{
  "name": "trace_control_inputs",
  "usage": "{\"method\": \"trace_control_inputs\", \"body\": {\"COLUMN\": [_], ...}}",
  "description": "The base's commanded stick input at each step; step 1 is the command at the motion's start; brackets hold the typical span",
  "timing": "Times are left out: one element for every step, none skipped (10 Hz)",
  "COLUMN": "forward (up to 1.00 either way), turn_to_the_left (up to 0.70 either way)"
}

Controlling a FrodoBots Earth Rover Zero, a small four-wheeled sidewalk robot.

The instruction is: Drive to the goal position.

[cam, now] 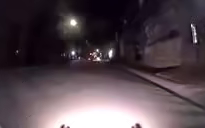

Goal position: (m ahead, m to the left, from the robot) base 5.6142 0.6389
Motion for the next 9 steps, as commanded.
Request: {"method": "trace_control_inputs", "body": {"forward": [0.85, 0.85, 0.85, 0.85, 0.85, 0.85, 0.85, 0.85, 0.85], "turn_to_the_left": [0.00, 0.00, 0.00, 0.00, 0.00, 0.00, 0.00, 0.00, 0.00]}}
